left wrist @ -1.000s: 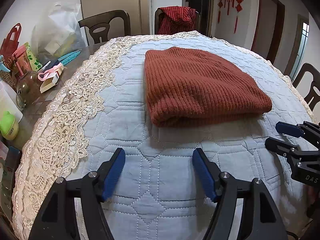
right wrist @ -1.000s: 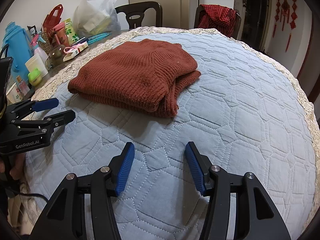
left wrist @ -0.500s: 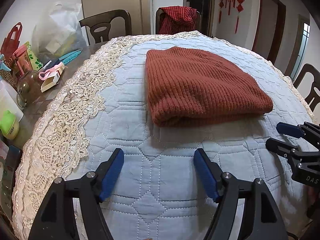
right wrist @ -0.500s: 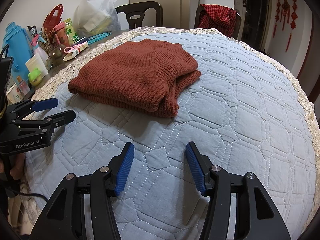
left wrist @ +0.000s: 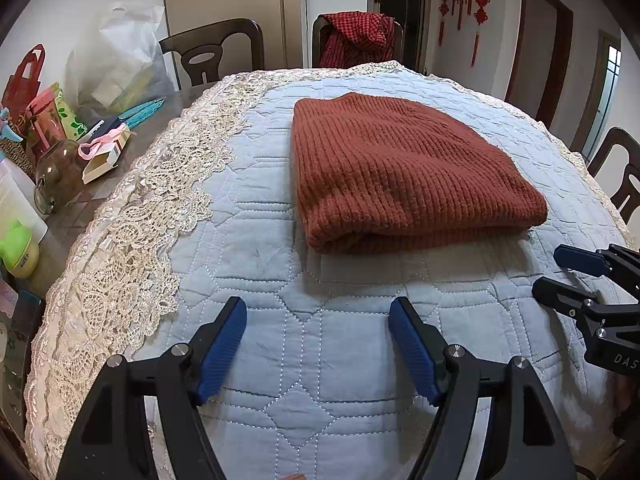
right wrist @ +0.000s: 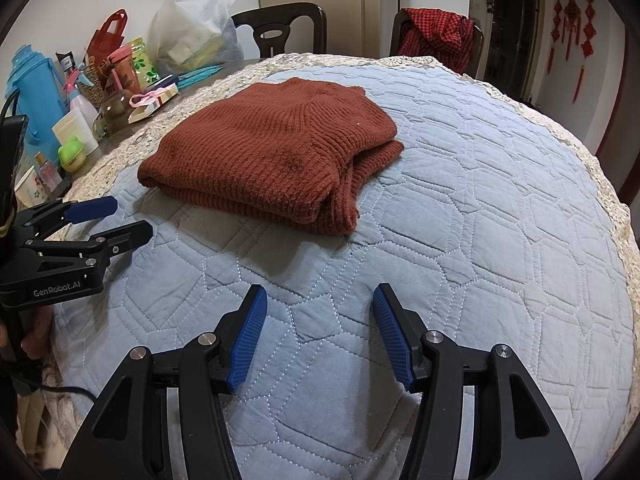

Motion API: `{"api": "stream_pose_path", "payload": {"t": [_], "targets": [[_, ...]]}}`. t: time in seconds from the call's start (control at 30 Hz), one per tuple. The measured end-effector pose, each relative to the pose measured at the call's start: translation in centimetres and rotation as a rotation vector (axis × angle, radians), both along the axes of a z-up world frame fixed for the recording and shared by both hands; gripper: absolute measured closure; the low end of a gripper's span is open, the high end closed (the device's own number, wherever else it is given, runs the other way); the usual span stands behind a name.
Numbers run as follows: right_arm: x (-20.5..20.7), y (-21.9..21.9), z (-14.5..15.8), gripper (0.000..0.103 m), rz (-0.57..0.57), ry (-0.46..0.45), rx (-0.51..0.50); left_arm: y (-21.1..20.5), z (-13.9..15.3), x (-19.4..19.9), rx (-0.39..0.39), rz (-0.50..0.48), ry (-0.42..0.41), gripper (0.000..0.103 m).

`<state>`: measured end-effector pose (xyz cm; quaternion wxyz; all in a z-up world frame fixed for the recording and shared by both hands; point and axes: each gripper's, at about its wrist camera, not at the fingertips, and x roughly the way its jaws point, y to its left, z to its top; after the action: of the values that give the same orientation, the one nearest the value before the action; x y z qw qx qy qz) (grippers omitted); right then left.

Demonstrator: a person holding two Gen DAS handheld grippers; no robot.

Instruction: Fold small clothes

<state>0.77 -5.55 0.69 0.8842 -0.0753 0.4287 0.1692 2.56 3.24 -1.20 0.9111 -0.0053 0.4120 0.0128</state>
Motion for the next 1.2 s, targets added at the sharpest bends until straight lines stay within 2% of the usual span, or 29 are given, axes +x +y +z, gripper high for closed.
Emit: {"api": "stream_pose_path", "payload": {"t": [1.2], "targets": [[-0.01,0.03,-0.03,0.046,0.001,0.0,-0.001,0.24,-0.03,0.02,-0.001,0.0,0.002,0.024]]}}
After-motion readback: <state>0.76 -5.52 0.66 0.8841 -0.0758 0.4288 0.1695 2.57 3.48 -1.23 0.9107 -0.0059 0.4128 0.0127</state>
